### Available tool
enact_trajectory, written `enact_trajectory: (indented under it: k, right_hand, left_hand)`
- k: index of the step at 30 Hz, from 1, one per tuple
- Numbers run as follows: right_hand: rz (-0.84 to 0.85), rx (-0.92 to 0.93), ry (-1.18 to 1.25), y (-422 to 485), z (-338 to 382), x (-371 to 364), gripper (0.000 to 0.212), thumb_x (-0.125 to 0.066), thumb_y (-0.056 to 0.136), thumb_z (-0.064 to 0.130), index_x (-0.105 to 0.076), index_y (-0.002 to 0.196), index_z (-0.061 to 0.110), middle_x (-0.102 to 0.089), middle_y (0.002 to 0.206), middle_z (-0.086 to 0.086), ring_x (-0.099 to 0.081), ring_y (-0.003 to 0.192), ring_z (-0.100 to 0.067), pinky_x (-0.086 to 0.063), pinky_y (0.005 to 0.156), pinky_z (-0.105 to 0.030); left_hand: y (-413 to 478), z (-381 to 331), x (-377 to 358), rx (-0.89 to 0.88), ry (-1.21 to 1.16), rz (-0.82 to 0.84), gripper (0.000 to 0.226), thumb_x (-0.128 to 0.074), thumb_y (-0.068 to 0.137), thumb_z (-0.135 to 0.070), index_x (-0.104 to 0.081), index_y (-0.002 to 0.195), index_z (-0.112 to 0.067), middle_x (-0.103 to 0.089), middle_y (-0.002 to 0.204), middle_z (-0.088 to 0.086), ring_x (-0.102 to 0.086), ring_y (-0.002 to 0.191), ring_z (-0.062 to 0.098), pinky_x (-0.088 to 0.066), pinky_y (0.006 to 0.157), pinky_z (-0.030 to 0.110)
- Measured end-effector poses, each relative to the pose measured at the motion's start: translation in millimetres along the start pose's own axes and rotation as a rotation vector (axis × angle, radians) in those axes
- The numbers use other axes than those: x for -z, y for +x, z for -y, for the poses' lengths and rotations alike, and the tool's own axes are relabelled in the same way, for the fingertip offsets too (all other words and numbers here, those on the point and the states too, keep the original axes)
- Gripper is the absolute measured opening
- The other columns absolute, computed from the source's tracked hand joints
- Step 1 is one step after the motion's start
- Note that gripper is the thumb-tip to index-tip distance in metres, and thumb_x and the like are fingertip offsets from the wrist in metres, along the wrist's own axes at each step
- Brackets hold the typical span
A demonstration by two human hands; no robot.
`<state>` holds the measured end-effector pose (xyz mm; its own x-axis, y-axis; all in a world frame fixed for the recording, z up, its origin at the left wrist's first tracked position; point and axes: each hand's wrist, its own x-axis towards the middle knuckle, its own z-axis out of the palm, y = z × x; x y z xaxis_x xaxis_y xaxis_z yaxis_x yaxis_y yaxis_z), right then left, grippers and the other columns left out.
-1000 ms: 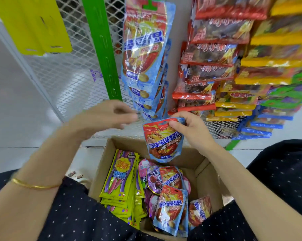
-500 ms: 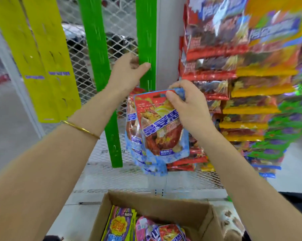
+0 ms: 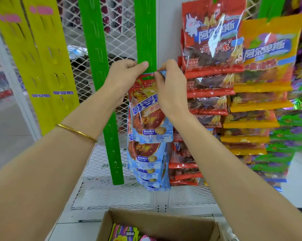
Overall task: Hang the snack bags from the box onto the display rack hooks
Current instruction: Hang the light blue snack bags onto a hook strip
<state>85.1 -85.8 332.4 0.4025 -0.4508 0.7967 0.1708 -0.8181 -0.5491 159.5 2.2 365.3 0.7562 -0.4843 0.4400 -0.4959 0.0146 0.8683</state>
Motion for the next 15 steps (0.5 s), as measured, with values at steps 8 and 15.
enact_trajectory:
  k: [8,15]
  right_hand:
    - [0.057,-0.044,0.007,-8,-3,-3,0.013,-0.047,0.095,0.01,-0.038,0.086,0.011,-0.048,0.078,-0.003,-0.044,0.066,-0.018,-0.031,0.058,-0.029]
    - [0.092,-0.068,0.012,-28,-10,-4,0.01,-0.048,0.096,0.013,-0.041,0.09,0.01,-0.052,0.084,-0.005,-0.049,0.072,-0.016,-0.039,0.061,-0.032]
  left_hand:
    - [-2,-2,1,0.029,-0.004,-0.016,0.032,-0.063,0.087,-0.035,-0.056,0.062,-0.016,-0.06,0.056,-0.005,-0.058,0.049,0.006,-0.05,0.055,0.017]
    - [-15,6,1,-0.004,0.07,-0.03,0.017,-0.06,0.089,-0.032,-0.064,0.083,-0.016,-0.064,0.078,-0.006,-0.06,0.061,0.0,-0.049,0.06,0.015]
